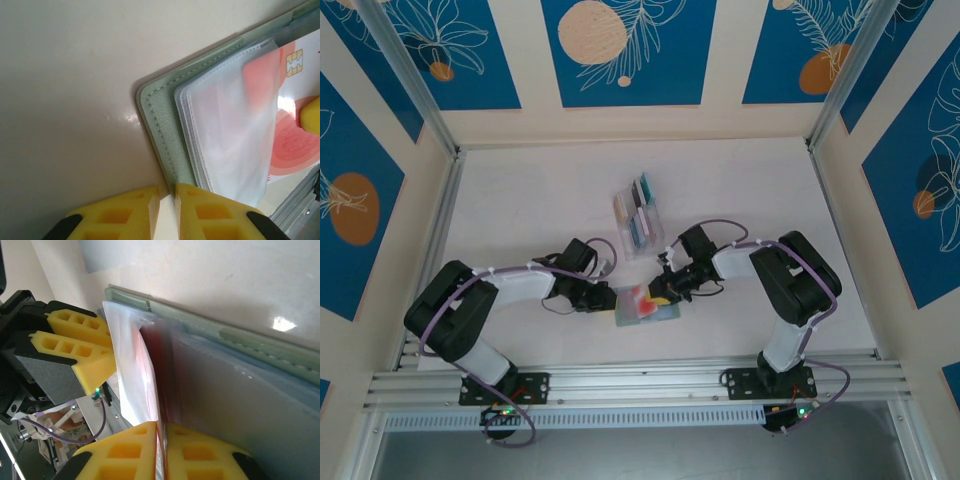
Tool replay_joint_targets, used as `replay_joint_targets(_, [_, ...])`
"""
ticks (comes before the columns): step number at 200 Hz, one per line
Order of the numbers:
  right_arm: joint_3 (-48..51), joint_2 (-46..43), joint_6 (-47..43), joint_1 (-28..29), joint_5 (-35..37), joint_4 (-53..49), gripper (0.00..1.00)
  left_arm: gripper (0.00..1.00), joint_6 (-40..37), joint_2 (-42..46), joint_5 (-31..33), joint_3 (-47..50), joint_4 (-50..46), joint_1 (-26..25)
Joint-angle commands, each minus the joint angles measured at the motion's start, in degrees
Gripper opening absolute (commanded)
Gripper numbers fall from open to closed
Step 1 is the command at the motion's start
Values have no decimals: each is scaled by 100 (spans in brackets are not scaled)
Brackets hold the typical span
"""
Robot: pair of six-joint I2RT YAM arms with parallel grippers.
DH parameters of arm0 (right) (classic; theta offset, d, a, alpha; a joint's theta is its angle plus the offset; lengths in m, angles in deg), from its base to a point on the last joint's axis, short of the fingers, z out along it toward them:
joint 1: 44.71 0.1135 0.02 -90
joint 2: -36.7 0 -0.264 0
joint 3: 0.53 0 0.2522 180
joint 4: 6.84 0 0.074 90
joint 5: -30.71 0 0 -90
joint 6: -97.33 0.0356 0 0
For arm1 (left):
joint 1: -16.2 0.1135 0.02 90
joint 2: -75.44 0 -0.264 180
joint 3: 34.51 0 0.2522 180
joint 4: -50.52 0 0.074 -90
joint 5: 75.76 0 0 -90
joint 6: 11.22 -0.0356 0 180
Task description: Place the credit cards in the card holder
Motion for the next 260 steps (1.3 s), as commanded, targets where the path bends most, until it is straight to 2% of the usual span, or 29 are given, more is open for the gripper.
replay_joint_targets(1, [82, -50, 15, -12, 149, -266, 15, 19, -142, -222, 400, 97, -272, 99])
replay_joint_targets(31, [50, -131, -25, -10, 309, -412, 16, 19, -142, -204, 400, 75, -293, 99])
replay_joint_targets(114, [-49, -177, 193, 185, 479, -395, 0, 20, -276, -187, 450, 36, -401, 49])
replay_joint_targets(180, [-63, -156, 440, 299, 418, -219, 0, 20, -460, -233, 864, -39, -683, -149])
replay_joint_targets(260, [-41, -58, 728, 583, 577, 100, 0, 20, -416, -318, 919, -8, -602, -245])
